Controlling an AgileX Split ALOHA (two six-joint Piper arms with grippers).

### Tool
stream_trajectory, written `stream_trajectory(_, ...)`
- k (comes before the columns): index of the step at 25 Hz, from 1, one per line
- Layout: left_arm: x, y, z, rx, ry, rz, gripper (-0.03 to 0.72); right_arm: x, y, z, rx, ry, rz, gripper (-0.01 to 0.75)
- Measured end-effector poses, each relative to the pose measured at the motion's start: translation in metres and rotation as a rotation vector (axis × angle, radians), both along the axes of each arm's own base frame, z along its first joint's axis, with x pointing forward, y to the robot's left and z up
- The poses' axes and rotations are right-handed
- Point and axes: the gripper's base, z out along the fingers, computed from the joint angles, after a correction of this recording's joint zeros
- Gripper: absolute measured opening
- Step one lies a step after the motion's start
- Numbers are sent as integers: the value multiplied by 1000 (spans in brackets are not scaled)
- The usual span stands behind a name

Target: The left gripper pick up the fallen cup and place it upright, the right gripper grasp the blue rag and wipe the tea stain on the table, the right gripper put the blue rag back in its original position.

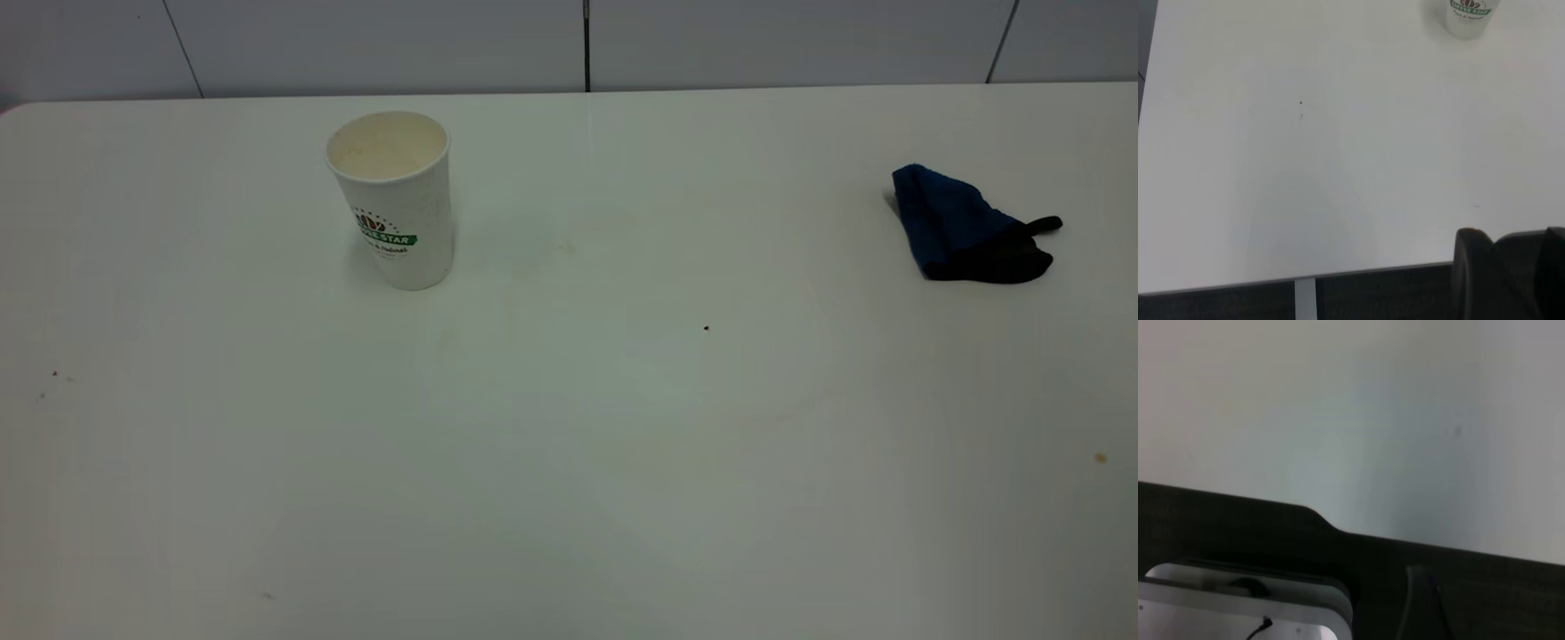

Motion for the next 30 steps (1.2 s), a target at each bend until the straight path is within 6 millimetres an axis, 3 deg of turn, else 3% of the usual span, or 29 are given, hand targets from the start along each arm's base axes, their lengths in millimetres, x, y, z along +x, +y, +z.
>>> stream_trajectory(6, 0, 0, 0, 0, 0, 0, 239, -37, -12, -52, -28, 88, -1, 563)
stream_trajectory(10, 0, 0, 0, 0, 0, 0, 239, -63, -21, -71, -22, 34, -2, 563)
stream_trajectory(21, 0, 0, 0, 0, 0, 0, 239, -136, -45, -67, 28, -422, -49, 563)
stream_trajectory(26, 0, 0, 0, 0, 0, 0, 239, -148, -45, -70, 15, -564, -95, 563)
stream_trajectory(30, 0, 0, 0, -1, 0, 1, 239, -149, -44, -77, 14, -572, -122, 563)
